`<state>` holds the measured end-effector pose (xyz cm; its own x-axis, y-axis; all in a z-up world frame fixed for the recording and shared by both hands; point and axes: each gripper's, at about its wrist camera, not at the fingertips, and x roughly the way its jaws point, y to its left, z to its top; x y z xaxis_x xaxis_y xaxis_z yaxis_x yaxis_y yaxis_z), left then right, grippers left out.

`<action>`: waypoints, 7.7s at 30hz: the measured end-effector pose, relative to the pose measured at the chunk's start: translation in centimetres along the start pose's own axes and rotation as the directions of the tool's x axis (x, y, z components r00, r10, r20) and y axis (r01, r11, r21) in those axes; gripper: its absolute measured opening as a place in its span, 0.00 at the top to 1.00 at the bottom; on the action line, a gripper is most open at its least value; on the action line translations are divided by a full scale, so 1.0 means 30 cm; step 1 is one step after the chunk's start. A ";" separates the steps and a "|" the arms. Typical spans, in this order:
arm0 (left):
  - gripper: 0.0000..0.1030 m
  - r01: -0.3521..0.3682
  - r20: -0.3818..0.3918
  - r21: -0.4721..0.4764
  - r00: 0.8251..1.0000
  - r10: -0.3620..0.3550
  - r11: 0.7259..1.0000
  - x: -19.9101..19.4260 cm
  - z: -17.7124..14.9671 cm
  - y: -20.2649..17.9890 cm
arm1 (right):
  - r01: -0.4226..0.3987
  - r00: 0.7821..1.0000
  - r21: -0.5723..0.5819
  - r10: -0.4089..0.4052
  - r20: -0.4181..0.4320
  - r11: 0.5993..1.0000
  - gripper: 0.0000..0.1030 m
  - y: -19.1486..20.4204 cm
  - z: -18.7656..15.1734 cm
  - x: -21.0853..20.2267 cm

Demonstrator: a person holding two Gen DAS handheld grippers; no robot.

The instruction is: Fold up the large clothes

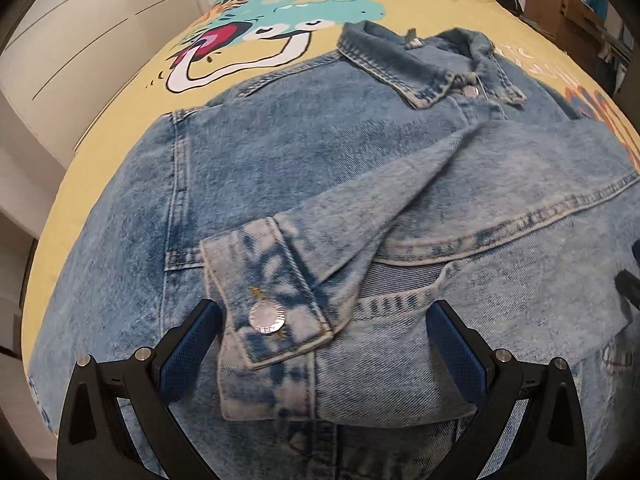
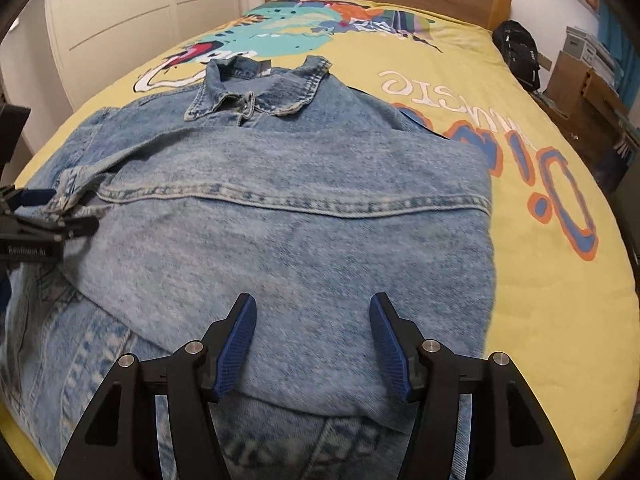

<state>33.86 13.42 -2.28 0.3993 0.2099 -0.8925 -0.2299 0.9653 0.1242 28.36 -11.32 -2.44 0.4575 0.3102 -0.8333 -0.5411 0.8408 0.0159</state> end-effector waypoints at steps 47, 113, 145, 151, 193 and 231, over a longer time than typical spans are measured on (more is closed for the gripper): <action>0.01 0.068 0.125 -0.114 0.991 -0.053 0.991 -0.306 -0.101 0.195 | 0.057 0.994 0.057 -0.062 0.093 0.997 0.38 0.050 -0.021 -0.320; 0.39 0.536 0.485 -0.821 0.836 -0.256 0.196 -0.292 -1.000 1.383 | 0.129 0.991 0.040 -0.128 -0.035 0.991 0.38 0.273 -0.306 -0.485; 0.95 0.501 0.461 -0.840 0.861 -0.214 0.207 -0.305 -0.940 1.477 | 0.114 0.992 0.099 -0.108 -0.069 0.988 0.38 0.177 -0.377 -0.437; 0.95 0.500 0.459 -0.819 0.865 -0.201 0.280 -0.346 -0.832 1.393 | 0.099 0.994 0.129 -0.091 -0.066 0.987 0.38 0.132 -0.399 -0.423; 0.96 0.697 0.237 -0.154 0.714 -0.658 0.701 -0.485 0.060 -0.247 | 0.083 0.997 0.346 -0.076 -0.034 0.934 0.38 -0.224 -0.546 -0.462; 0.64 0.618 0.116 -0.258 0.783 -0.611 0.743 -0.344 -0.196 -0.297 | 0.059 0.998 0.340 -0.049 -0.039 0.938 0.38 -0.208 -0.541 -0.428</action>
<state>26.56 1.75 3.28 0.5564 -0.4074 -0.7242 -0.1526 0.8066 -0.5710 14.41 -27.76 -0.79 0.4557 0.2510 -0.8540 -0.2405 0.9584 0.1534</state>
